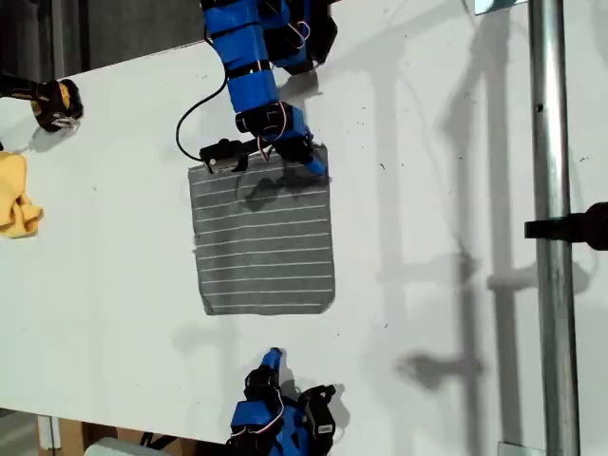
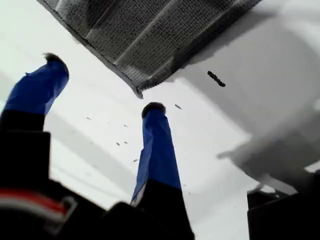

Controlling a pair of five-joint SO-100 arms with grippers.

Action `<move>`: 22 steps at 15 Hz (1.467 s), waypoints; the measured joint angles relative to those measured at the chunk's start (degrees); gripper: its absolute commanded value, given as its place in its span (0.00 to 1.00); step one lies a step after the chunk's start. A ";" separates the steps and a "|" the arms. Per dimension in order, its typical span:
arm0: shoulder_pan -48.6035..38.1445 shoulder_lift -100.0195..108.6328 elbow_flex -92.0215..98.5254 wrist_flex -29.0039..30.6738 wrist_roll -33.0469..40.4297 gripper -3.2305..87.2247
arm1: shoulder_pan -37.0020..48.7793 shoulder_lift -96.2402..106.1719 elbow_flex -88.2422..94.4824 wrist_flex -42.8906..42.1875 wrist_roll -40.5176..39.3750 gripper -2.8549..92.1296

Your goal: Grasp corners of a towel and fold twice.

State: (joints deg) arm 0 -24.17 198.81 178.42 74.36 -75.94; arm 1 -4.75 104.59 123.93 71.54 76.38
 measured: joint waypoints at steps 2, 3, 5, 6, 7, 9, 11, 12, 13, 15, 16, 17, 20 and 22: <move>0.00 0.00 0.00 0.00 0.00 0.02 | 1.76 0.00 1.49 -2.81 0.09 0.35; 0.00 0.00 0.00 0.00 0.00 0.02 | 2.46 0.00 1.93 -4.04 0.00 0.34; 0.00 0.00 0.00 0.00 0.00 0.02 | 2.99 -1.14 2.37 -5.80 0.09 0.34; 0.00 0.00 0.00 0.00 0.00 0.02 | 2.99 -2.46 2.46 -6.86 -0.26 0.33; 0.00 0.00 0.00 0.00 0.00 0.02 | 2.99 -3.96 2.55 -7.56 -0.26 0.33; 0.00 0.00 0.00 0.00 0.00 0.02 | 2.64 -6.50 2.55 -8.26 -0.26 0.32; 0.00 0.00 0.00 0.00 0.00 0.02 | 1.58 -8.70 2.55 -8.26 -0.09 0.22; 0.00 0.00 0.00 0.00 0.00 0.02 | 1.49 -9.14 2.55 -8.96 -0.09 0.12; 0.00 0.00 0.00 0.00 0.00 0.02 | 1.49 -9.14 2.55 -9.05 -0.09 0.10; 0.00 0.00 0.00 0.00 -0.18 0.02 | 1.41 -9.14 2.46 -9.49 0.00 0.07; 0.00 0.00 0.00 0.00 -0.35 0.02 | 1.41 -9.14 2.46 -9.84 0.00 0.06; 0.00 0.00 0.00 0.00 -0.35 0.02 | 1.41 -9.14 2.46 -10.02 0.00 0.06; 0.00 0.00 0.00 0.00 -2.64 0.02 | 1.05 -9.14 2.46 -10.28 -0.70 0.03; 2.55 -0.18 -1.67 -1.32 -7.21 0.02 | 0.88 -9.14 2.46 -10.28 -0.97 0.03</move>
State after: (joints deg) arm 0 -21.62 198.63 176.75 73.04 -83.14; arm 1 -3.87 95.45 126.39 61.26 75.41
